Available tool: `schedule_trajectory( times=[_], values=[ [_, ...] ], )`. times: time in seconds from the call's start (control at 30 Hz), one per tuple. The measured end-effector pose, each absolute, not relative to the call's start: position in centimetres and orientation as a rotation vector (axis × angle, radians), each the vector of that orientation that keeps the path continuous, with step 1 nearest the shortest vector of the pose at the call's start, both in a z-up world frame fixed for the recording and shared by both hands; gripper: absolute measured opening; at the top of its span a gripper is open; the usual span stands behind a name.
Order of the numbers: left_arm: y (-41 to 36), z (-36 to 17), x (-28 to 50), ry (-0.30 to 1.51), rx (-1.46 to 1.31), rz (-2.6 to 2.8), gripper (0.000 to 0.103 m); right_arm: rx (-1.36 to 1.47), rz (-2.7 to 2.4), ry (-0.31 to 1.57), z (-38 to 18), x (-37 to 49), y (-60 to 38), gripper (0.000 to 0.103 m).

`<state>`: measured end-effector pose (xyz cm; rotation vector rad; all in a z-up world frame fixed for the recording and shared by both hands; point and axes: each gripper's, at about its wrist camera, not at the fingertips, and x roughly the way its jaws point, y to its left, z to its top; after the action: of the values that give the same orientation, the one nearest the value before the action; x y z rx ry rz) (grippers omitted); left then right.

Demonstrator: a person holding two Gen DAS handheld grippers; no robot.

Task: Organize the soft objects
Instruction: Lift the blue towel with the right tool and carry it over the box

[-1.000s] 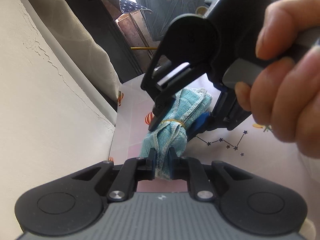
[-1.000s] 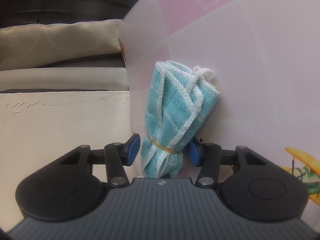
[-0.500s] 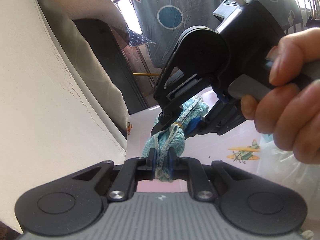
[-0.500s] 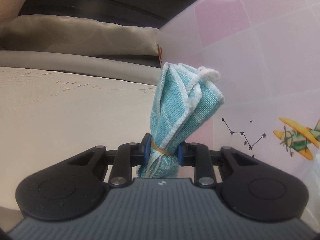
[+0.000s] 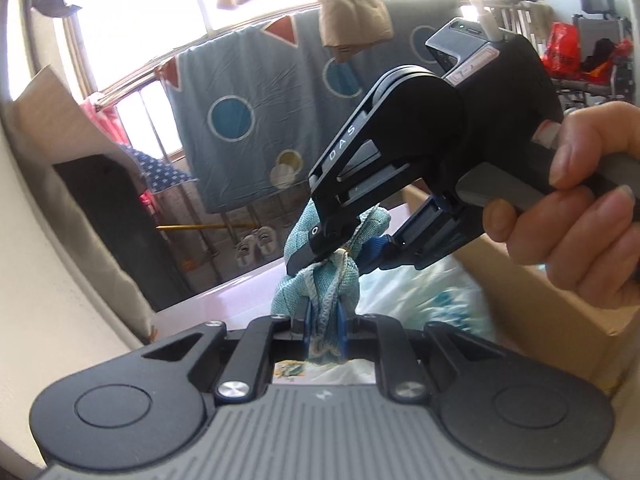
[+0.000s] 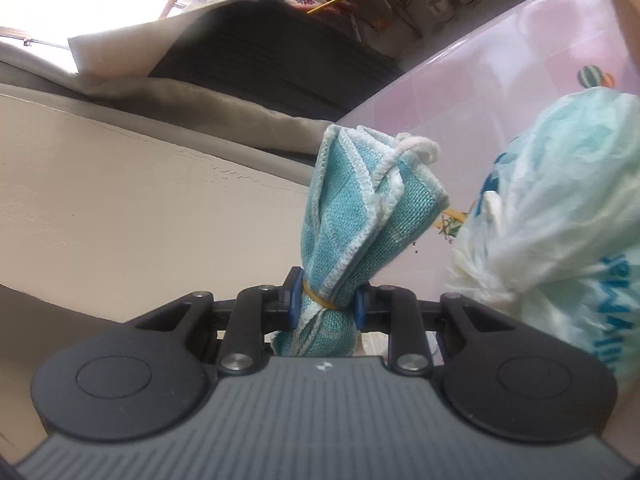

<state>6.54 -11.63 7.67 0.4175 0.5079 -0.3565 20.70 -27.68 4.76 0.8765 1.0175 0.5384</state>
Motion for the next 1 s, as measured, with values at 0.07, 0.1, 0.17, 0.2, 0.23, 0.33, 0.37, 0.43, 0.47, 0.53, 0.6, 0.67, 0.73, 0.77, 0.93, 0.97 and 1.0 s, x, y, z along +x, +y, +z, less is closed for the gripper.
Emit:
schedule_trajectory(
  times=[0.07, 0.1, 0.17, 0.2, 0.23, 0.33, 0.37, 0.43, 0.47, 0.53, 0.6, 0.67, 0.73, 0.77, 0.93, 0.97, 1.0],
  values=[
    [-14.7, 7.7, 5.6, 0.506, 0.415, -0.437, 0.015, 0.893, 0.482, 0.99, 5.1, 18.5, -31.4, 0.023],
    [-15.8, 7.7, 5.2, 0.508, 0.409, -0.469, 0.015, 0.903, 0.453, 0.98, 5.1, 17.4, -33.2, 0.023],
    [-18.6, 7.3, 4.6, 0.518, 0.394, -0.549, 0.015, 0.916, 0.388, 0.96, 5.3, 14.8, -37.2, 0.023],
    [-20.5, 7.0, 4.6, 0.523, 0.39, -0.593, 0.015, 0.922, 0.356, 0.954, 5.3, 13.7, -39.0, 0.023],
    [-22.0, 6.8, 4.5, 0.527, 0.388, -0.63, 0.016, 0.928, 0.323, 0.948, 5.4, 12.6, -40.8, 0.023],
    [-26.2, 6.0, 4.5, 0.541, 0.38, -0.722, 0.017, 0.928, 0.226, 0.931, 5.6, 9.4, -46.3, 0.023],
    [-27.8, 5.5, 4.7, 0.547, 0.376, -0.749, 0.017, 0.922, 0.194, 0.927, 5.7, 8.6, -48.0, 0.023],
    [-30.3, 5.1, 4.8, 0.557, 0.369, -0.788, 0.023, 0.912, 0.143, 0.927, 5.6, 7.8, -50.6, 0.023],
    [-31.3, 4.9, 4.9, 0.563, 0.369, -0.804, 0.025, 0.9, 0.119, 0.929, 5.5, 7.6, -51.7, 0.023],
    [-33.5, 4.1, 5.0, 0.574, 0.365, -0.836, 0.027, 0.863, 0.071, 0.942, 5.3, 7.5, -53.7, 0.023],
    [-34.7, 3.5, 5.8, 0.591, 0.36, -0.856, 0.03, 0.821, 0.032, 0.961, 5.4, 7.3, -55.3, 0.023],
    [-36.1, 2.9, 6.2, 0.615, 0.351, -0.879, 0.031, 0.753, 0.0, 0.992, 5.3, 7.7, -56.4, 0.023],
    [-37.2, 2.1, 7.0, 0.637, 0.355, -0.895, 0.031, 0.669, -0.028, 1.037, 5.1, 8.6, -57.1, 0.023],
    [-37.4, 1.7, 7.4, 0.647, 0.36, -0.899, 0.032, 0.618, -0.042, 1.06, 4.9, 9.0, -57.3, 0.023],
    [-38.8, -0.9, 8.6, 0.711, 0.4, -0.889, 0.034, 0.368, -0.083, 1.147, 3.5, 12.8, -56.9, 0.023],
    [-38.9, -1.4, 9.0, 0.725, 0.407, -0.881, 0.034, 0.32, -0.084, 1.161, 3.0, 13.8, -56.5, 0.025],
    [-39.0, -1.8, 9.4, 0.739, 0.409, -0.875, 0.034, 0.295, -0.086, 1.173, 2.7, 14.7, -56.3, 0.026]
  ],
)
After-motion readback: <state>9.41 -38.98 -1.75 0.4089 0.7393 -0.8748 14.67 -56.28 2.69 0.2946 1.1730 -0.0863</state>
